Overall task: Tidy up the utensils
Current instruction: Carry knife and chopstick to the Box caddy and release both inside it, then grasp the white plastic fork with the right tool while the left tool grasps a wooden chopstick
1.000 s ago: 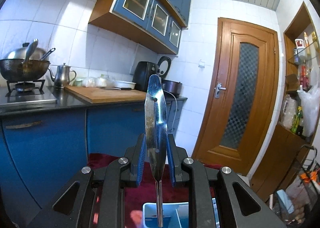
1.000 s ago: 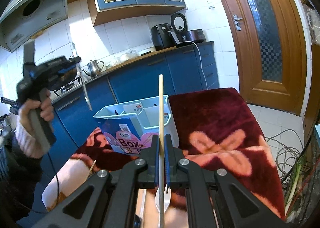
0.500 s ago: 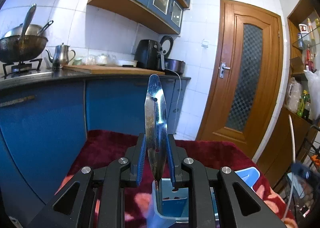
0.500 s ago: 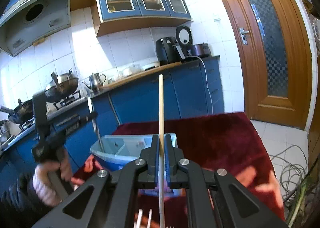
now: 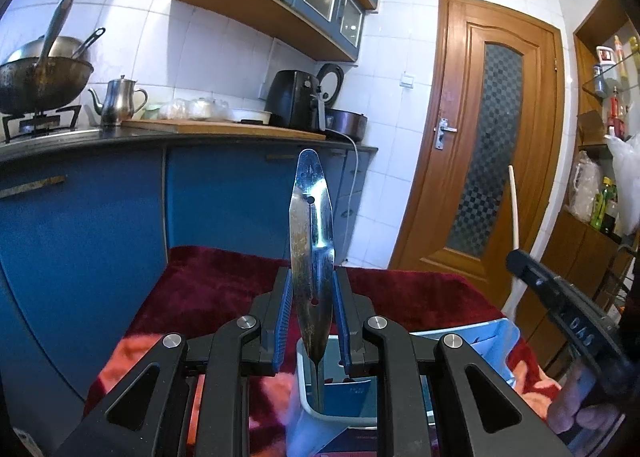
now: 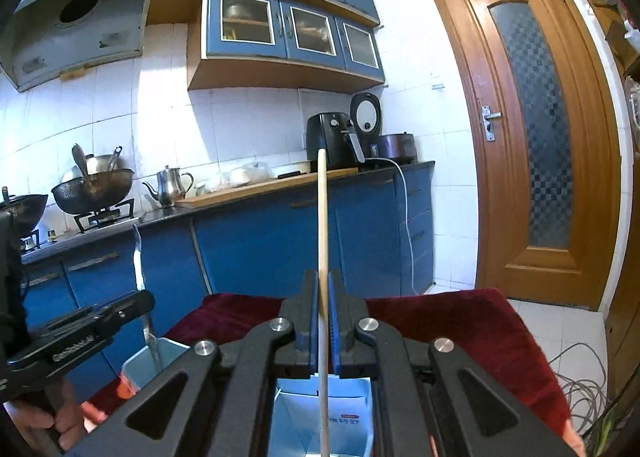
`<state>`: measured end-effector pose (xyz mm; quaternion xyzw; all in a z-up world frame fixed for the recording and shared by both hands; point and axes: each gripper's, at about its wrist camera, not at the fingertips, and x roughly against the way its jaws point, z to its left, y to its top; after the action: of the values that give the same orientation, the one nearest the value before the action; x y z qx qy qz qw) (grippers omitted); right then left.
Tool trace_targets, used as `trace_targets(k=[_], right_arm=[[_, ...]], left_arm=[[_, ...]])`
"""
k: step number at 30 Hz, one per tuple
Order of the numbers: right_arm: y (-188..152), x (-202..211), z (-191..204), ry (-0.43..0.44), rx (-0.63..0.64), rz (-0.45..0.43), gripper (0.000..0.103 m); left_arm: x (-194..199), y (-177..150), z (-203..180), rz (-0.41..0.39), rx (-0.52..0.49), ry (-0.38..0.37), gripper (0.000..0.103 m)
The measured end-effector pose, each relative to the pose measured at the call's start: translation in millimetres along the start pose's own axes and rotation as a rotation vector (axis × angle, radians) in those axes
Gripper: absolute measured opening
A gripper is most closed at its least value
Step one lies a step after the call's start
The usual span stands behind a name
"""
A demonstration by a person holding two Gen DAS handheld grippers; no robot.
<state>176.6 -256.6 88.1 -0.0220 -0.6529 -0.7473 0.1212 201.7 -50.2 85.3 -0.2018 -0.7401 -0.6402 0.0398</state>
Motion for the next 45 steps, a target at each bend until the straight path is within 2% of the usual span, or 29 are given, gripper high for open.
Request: trace_targets(k=[7, 8, 11, 13, 18, 24, 31, 41, 45], right_arm=[[-17, 3, 4, 0.005, 0.044, 0.053, 0.007], [-18, 3, 4, 0.003, 0.043, 0.061, 0.008], [-19, 6, 3, -0.002, 0.052, 0.077, 0.026], [-19, 8, 3, -0.007, 0.056, 0.072, 0.029], [-11, 23, -1, -0.012, 0.031, 0.046, 0.036], [1, 48, -6, -0.029, 0.008, 0.013, 0.040], [15, 82, -11, -0.043, -0.026, 0.023, 0.040], [4, 124, 2, -0.040, -0.003, 0.129, 0.040], [-10, 135, 2, -0.030, -0.028, 0.209, 0.040]], left_arm=[[-3, -5, -1, 0.026, -0.006, -0.014, 0.021], [-3, -5, 0, 0.035, -0.002, -0.020, 0.021], [-1, -3, -1, 0.047, 0.000, -0.023, 0.026], [3, -3, -3, 0.043, -0.006, -0.021, 0.039], [19, 0, -9, 0.032, -0.035, -0.030, 0.044], [44, 6, -10, 0.035, -0.035, -0.040, 0.046], [74, 8, -5, 0.079, -0.026, -0.042, 0.046], [107, -6, 1, 0.158, -0.073, -0.024, 0.047], [116, -16, 8, 0.201, -0.049, -0.020, 0.047]])
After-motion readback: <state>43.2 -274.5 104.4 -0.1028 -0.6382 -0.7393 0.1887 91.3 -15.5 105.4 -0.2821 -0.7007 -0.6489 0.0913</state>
